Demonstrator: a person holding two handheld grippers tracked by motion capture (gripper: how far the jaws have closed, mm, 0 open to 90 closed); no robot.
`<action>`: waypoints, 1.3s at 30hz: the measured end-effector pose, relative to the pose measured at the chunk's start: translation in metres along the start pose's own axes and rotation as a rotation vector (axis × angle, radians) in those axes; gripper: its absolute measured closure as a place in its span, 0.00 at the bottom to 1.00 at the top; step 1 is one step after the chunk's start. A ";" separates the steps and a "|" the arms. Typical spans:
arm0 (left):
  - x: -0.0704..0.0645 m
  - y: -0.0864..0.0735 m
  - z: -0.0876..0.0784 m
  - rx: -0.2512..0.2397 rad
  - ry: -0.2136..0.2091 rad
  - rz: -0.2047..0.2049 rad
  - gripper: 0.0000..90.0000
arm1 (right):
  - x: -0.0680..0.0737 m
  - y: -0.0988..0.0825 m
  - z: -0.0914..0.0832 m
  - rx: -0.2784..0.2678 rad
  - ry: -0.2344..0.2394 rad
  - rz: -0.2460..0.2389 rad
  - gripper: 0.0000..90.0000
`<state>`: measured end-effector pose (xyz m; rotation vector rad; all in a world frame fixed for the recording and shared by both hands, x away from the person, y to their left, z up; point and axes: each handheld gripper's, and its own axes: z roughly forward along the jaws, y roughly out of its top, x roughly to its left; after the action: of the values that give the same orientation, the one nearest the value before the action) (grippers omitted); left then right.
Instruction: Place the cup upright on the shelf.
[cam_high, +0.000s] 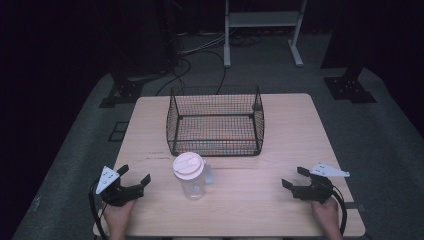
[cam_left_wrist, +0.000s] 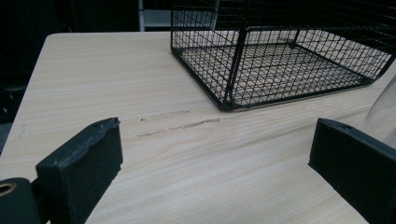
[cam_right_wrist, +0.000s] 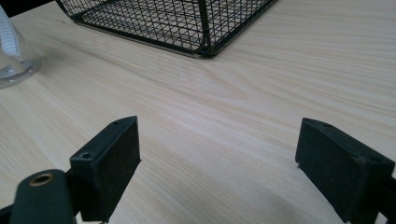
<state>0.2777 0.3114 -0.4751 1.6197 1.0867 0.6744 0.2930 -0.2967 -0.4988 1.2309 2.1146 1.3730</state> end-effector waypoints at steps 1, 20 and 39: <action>0.000 0.000 0.000 0.000 0.000 0.001 0.02 | 0.000 0.000 0.000 0.000 0.000 0.000 0.14; -0.013 0.005 0.002 -0.012 -0.077 0.032 0.02 | 0.000 0.000 0.000 -0.004 0.002 0.001 0.14; -0.033 0.021 -0.005 -0.037 -0.198 0.111 0.02 | 0.000 0.000 0.000 0.001 -0.006 -0.002 0.14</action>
<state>0.2659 0.2827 -0.4511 1.6850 0.8423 0.5887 0.2927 -0.2964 -0.4989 1.2316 2.1120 1.3666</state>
